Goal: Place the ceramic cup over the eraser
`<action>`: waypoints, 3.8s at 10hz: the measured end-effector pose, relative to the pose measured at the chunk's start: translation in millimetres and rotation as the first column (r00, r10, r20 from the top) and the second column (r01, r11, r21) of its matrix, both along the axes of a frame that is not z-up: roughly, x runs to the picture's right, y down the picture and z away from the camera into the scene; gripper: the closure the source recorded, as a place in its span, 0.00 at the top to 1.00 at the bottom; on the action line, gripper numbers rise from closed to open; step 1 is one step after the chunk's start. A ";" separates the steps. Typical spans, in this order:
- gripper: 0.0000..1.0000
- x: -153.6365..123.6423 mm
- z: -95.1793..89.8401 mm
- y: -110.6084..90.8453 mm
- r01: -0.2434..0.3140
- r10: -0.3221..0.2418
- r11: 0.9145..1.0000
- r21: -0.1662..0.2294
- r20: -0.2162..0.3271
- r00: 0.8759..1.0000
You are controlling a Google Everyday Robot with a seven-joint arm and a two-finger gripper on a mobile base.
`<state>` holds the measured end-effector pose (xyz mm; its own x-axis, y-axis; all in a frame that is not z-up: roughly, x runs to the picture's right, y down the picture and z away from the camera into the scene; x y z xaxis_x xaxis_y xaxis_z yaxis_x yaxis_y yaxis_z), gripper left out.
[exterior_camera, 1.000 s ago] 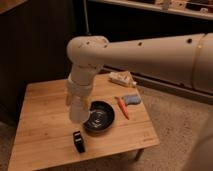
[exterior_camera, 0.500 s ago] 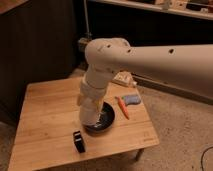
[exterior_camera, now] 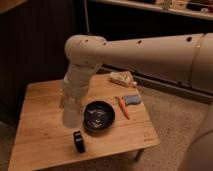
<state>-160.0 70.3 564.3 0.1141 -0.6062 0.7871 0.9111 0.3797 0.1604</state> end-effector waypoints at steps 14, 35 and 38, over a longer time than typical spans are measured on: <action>0.00 9.6 -15.0 58.6 0.072 -0.073 0.994 -0.080 -0.006 0.997; 0.71 -0.8 82.8 123.6 0.064 -0.059 0.993 -0.102 0.050 0.997; 0.80 -7.3 86.4 126.7 0.054 -0.046 0.995 -0.087 0.093 0.995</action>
